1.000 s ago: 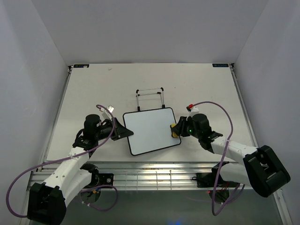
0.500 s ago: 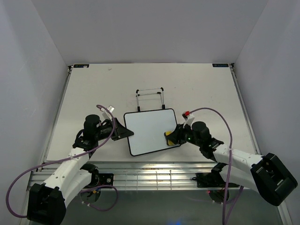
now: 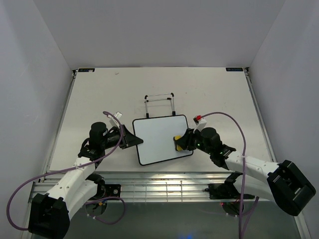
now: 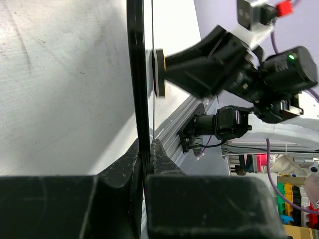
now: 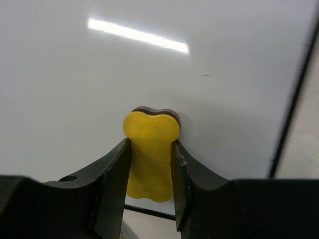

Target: Erase the whiteboard

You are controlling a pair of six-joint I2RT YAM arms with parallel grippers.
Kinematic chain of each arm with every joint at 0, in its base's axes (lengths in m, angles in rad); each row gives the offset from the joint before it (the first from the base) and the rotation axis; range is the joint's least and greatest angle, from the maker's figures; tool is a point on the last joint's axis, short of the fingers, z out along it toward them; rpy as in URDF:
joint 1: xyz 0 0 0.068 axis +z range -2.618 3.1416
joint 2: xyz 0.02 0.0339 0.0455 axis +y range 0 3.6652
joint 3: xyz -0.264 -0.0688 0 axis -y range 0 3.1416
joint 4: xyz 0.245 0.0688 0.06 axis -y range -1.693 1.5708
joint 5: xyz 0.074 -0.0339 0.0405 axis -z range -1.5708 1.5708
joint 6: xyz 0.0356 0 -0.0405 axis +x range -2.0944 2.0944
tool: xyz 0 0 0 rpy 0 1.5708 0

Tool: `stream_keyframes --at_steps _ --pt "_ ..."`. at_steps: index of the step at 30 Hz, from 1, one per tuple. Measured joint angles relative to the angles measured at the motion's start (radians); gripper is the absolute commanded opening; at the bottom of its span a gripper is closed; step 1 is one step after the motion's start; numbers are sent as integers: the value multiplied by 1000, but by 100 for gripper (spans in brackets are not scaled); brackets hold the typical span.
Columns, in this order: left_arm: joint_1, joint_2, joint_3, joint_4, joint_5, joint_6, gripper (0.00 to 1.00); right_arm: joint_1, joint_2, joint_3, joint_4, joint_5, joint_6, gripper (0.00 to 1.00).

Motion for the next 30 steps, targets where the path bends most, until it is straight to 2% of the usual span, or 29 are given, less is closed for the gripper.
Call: stream_keyframes --at_steps 6,14,21,26,30 --pt "0 0 -6 8 4 -26 0 -226 -42 -97 -52 3 38 38" --pt "0 -10 -12 18 4 -48 0 -269 -28 -106 -21 -90 27 37" --pt "-23 -18 -18 23 5 -56 0 -148 -106 -92 -23 -156 21 38" --pt "-39 -28 -18 22 -10 -70 0 11 -119 -24 -24 -136 5 37" --pt "-49 -30 -19 21 -32 -84 0 147 -66 42 -19 -76 3 36"
